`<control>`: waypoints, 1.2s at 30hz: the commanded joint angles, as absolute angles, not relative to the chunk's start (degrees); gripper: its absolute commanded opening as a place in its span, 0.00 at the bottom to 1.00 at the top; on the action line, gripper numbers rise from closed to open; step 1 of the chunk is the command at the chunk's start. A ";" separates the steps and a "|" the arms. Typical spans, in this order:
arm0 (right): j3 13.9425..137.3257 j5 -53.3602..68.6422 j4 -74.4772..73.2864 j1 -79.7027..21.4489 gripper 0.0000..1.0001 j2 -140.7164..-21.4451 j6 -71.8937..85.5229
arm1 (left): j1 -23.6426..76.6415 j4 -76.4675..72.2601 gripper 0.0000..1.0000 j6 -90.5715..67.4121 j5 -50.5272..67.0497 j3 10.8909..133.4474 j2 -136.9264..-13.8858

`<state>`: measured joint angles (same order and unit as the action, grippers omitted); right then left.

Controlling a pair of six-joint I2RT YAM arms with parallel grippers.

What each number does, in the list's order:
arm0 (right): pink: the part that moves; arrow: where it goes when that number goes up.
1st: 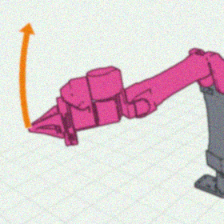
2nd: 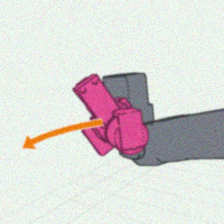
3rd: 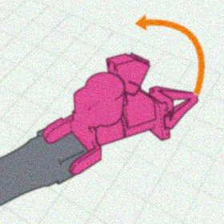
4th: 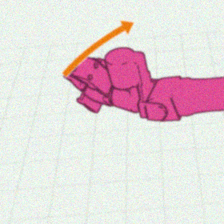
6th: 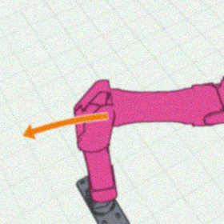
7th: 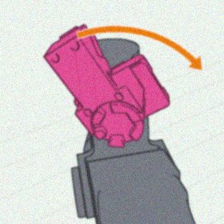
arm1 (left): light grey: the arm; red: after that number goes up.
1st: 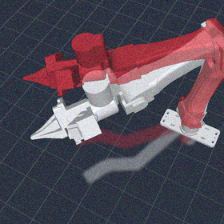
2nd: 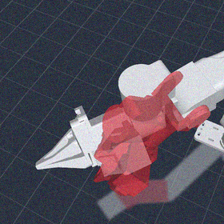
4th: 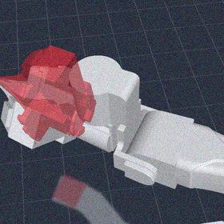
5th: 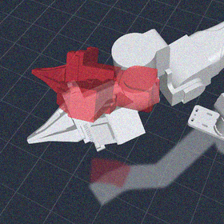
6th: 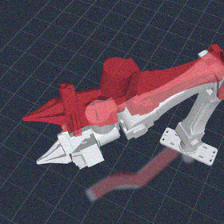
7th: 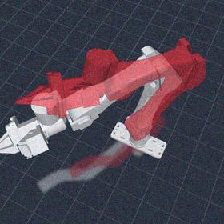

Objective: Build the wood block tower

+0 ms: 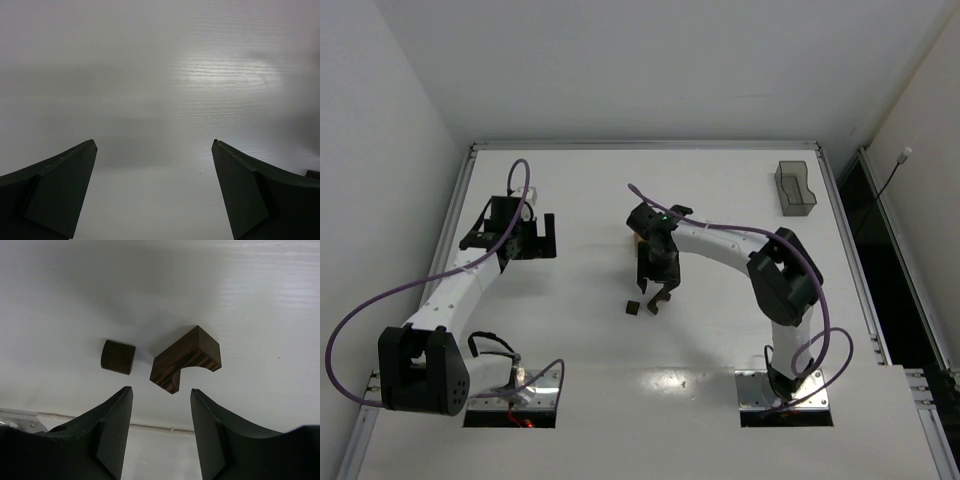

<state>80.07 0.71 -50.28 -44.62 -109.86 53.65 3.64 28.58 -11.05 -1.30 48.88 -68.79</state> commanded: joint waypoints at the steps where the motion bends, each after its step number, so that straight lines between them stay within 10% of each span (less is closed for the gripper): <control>1: 80.33 -1.14 -51.50 -44.82 0.47 -111.18 57.56 | 2.99 26.72 1.00 -11.60 -1.58 48.96 -68.55; 36: 70.41 -6.77 -53.00 -41.58 0.36 -108.12 65.48 | 2.99 26.19 1.00 -11.60 -0.01 47.90 -69.61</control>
